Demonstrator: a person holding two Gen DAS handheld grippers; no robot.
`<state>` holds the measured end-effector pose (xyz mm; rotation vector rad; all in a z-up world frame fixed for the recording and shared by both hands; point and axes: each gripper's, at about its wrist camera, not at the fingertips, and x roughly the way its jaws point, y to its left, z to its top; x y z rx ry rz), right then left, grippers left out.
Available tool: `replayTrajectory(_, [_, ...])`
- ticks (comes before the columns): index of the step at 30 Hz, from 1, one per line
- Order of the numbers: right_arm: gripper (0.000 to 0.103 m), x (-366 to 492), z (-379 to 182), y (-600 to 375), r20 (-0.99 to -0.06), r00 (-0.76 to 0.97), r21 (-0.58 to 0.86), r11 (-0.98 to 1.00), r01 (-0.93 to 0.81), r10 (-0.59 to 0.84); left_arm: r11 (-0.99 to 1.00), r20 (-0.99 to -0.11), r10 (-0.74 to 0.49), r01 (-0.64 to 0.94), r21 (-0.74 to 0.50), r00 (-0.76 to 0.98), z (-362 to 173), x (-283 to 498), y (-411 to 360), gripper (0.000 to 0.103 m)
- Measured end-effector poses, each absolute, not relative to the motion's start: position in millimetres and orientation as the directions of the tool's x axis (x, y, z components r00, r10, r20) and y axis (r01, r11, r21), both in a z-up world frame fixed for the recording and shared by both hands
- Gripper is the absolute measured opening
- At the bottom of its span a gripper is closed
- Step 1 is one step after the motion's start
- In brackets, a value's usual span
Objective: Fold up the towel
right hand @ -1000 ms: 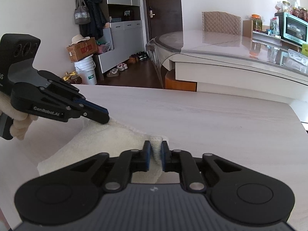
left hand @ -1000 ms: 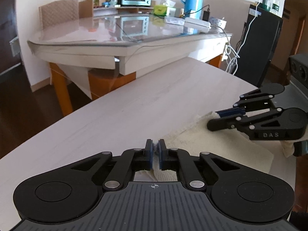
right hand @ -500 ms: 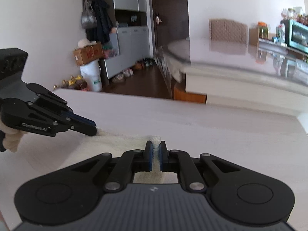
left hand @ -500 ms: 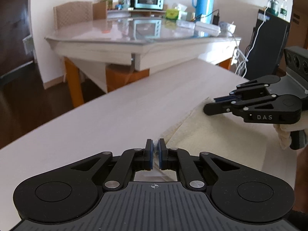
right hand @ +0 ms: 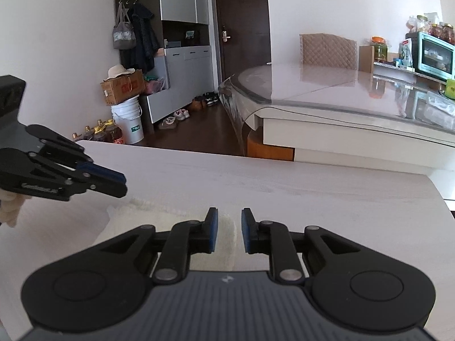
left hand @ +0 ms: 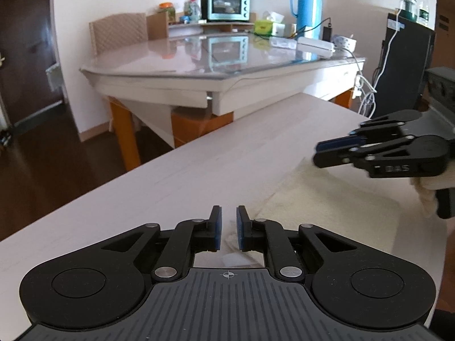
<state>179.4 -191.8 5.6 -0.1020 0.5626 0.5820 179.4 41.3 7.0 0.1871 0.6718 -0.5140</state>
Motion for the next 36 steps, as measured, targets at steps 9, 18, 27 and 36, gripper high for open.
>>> replayTrajectory(9, [0.02, 193.8, -7.8, -184.7, -0.592, 0.682, 0.047, 0.863, -0.503, 0.429, 0.854, -0.668, -0.347, 0.516, 0.066, 0.659, -9.2, 180.8, 21.6, 0.012])
replayTrajectory(18, [0.022, 149.1, 8.4, -207.0, -0.528, 0.69, 0.092, 0.841, -0.533, 0.495, 0.883, -0.628, -0.331, 0.466, 0.057, 0.705, 7.1, 155.1, 28.2, 0.013])
replayTrajectory(27, [0.02, 92.8, -6.9, -210.1, -0.564, 0.683, 0.012, 0.832, -0.555, 0.464, 0.873, -0.653, -0.313, 0.479, 0.087, 0.69, -11.6, 132.5, 12.4, 0.015])
replayTrajectory(36, [0.021, 73.2, 1.4, -207.2, -0.525, 0.7, 0.018, 0.828, -0.56, 0.484, 0.895, -0.631, -0.301, 0.441, 0.072, 0.715, 4.1, 110.8, 14.0, 0.02])
